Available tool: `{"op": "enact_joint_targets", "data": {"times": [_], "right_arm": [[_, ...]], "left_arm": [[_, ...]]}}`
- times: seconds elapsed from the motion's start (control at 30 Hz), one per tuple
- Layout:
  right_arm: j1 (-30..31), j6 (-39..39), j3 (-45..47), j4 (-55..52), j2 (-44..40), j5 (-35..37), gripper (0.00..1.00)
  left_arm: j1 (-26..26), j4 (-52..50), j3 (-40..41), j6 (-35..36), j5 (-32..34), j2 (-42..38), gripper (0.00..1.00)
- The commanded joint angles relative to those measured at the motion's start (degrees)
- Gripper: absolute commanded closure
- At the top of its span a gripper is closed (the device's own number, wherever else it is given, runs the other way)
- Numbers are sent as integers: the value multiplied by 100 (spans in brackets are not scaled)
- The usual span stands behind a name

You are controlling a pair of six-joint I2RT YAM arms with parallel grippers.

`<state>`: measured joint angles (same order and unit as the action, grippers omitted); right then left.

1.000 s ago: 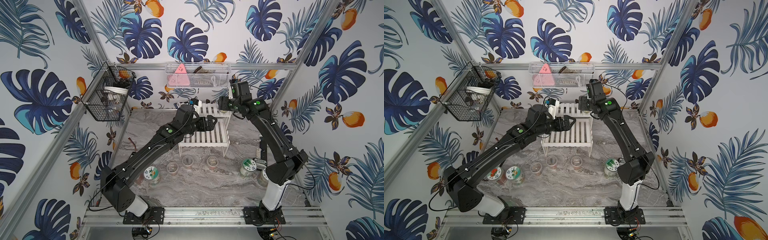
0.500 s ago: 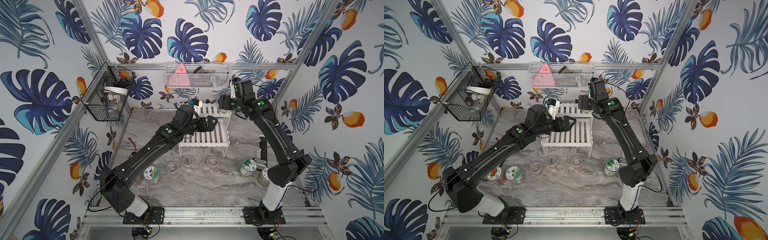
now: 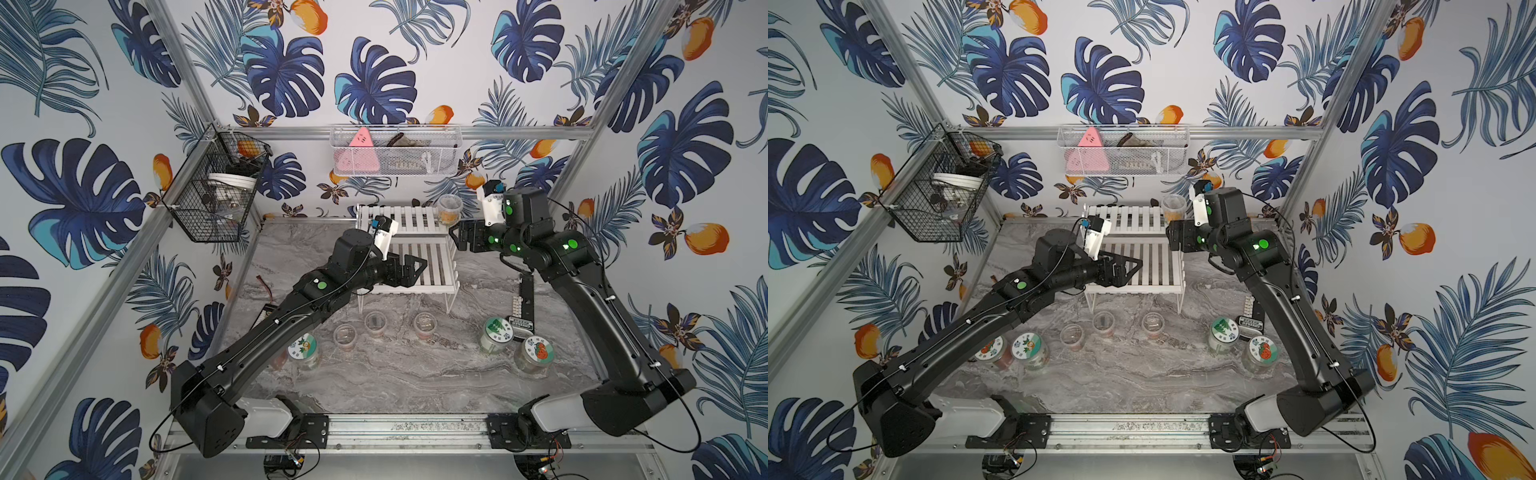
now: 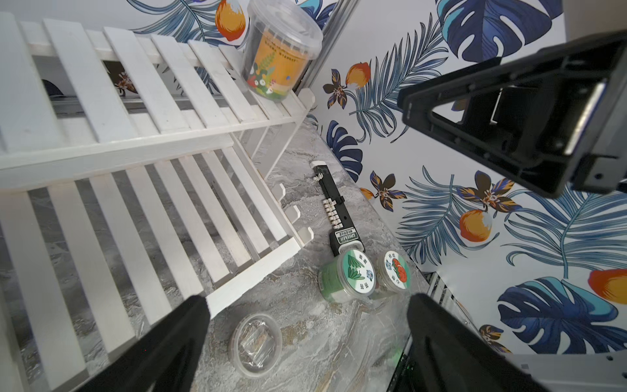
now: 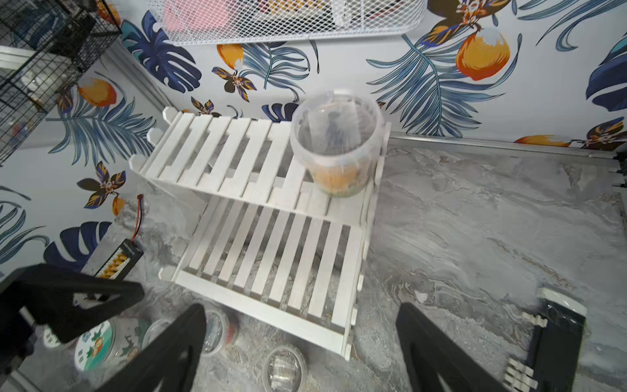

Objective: Place the seed container on the shelf
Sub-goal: Place the seed jar on the shelf, then pick up the seed jar at the center of the board.

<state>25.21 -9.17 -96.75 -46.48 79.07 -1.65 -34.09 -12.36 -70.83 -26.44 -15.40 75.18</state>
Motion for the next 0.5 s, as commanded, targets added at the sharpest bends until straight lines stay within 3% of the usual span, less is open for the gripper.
{"op": "enact_joint_targets", "data": {"times": [0.0, 0.2, 0.3, 0.47], "right_arm": [[-5, 59, 627, 233, -483, -514, 9], [39, -253, 1924, 371, -1284, -1016, 8], [225, -509, 2634, 560, -1590, -1165, 8], [1126, -900, 3542, 826, -1915, -478, 8]], "left_arm": [[0, 210, 353, 83, -70, -213, 1], [-17, 424, 1065, -22, -85, -513, 1], [-84, 313, 1297, -159, 261, -667, 1], [-148, 303, 1627, -73, 335, -896, 1]]}}
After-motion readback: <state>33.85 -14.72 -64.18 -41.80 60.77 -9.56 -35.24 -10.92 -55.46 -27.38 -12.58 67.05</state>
